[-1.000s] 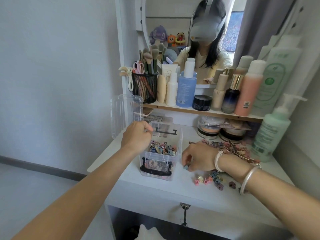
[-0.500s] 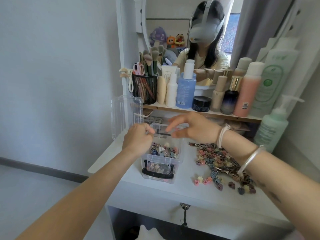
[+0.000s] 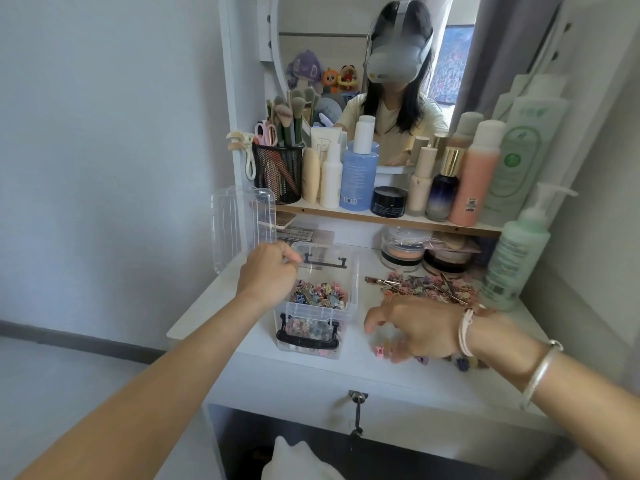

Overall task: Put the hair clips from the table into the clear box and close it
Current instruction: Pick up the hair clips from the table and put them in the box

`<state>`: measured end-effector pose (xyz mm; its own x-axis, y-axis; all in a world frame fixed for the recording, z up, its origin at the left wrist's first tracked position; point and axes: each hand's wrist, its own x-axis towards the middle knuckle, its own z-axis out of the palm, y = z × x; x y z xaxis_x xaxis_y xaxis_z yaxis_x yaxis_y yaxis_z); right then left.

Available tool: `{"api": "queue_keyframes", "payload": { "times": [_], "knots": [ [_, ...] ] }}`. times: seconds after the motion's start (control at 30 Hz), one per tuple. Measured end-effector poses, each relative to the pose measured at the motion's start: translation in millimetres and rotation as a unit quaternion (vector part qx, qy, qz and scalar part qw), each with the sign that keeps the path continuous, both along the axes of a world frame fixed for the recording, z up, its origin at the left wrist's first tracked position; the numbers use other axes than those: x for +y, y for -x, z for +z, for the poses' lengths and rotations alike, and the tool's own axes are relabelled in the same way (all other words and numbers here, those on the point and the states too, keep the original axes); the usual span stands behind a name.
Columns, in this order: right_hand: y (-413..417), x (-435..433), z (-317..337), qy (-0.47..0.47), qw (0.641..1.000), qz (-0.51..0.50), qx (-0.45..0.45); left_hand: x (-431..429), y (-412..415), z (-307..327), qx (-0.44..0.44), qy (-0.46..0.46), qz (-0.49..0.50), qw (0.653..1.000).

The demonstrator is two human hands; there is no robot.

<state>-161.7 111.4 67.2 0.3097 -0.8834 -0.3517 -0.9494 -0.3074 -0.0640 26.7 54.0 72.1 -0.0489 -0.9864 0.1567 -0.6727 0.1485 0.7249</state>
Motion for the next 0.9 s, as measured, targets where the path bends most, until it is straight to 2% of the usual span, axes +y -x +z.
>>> {"api": "queue_keyframes", "payload": {
  "times": [0.13, 0.33, 0.43, 0.5, 0.57, 0.7, 0.8, 0.83, 0.9],
  "knots": [
    [-4, -3, -12, 0.025, 0.999, 0.04, 0.013, 2, 0, -1, 0.014, -0.008, -0.001, 1.0],
    [4, -12, -12, 0.087, 0.994, 0.035, -0.049, 2, 0, -3, 0.058, -0.017, -0.006, 0.998],
    [8, -16, 14, 0.181, 0.975, 0.008, -0.131, 1, 0, -4, 0.077, -0.018, -0.007, 0.997],
    [3, -17, 35, 0.252, 0.944, -0.007, -0.214, 1, 1, -4, 0.09, -0.023, -0.005, 0.996],
    [-10, -20, 45, 0.282, 0.923, -0.001, -0.261, 1, 3, -5, 0.101, -0.028, -0.006, 0.994],
    [-33, -23, 42, 0.224, 0.948, 0.02, -0.227, 3, 7, -7, 0.1, -0.023, -0.012, 0.995],
    [-14, -21, 46, 0.244, 0.937, -0.04, -0.245, 2, 6, -9, 0.1, -0.022, -0.013, 0.995],
    [-4, -20, 45, 0.227, 0.945, -0.058, -0.23, 1, 6, -9, 0.101, -0.022, -0.012, 0.995],
    [13, -15, 35, 0.108, 0.975, -0.093, -0.173, 1, 6, -10, 0.103, -0.019, -0.009, 0.994]
  ]
}}
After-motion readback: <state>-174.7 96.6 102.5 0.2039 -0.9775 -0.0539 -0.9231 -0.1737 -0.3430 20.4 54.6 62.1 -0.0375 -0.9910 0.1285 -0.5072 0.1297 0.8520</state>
